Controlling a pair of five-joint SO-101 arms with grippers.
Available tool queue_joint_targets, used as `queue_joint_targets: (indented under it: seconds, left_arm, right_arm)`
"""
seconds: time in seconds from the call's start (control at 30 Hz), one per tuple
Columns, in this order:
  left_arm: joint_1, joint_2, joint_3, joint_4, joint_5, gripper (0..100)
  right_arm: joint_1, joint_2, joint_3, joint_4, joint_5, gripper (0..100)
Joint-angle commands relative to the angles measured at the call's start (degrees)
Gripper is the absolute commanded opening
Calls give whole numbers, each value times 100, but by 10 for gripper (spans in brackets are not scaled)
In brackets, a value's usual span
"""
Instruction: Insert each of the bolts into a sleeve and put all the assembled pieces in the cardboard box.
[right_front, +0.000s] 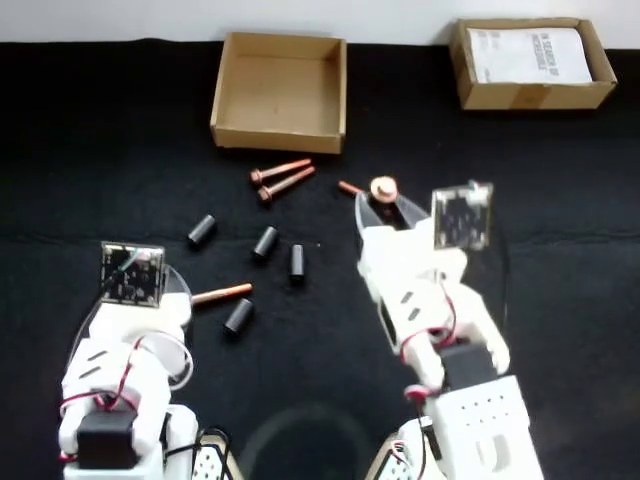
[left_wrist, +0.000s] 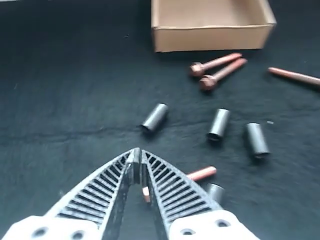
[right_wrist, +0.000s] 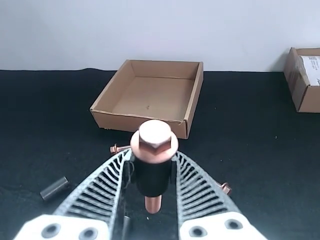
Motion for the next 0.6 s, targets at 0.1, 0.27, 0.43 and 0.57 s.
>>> queue_joint_targets:
  seconds: [0.1,0.27,0.43,0.57]
  left_arm:
    - [-752,-48,1174,-1424,-44,34]
    - [-1059,-4,2009,-2532,-9,34]
    - [-1095,-22,2000,-2523,-9,34]
    - [-1095,-4,2000,-2189,-9,34]
  right_arm:
    - [110,1886,-1921,-259,220,6]
    - [136,3600,-3732,-558,633,6]
    - [101,5288,-5543,-558,703,6]
    - [4,6554,-6897,-558,712,6]
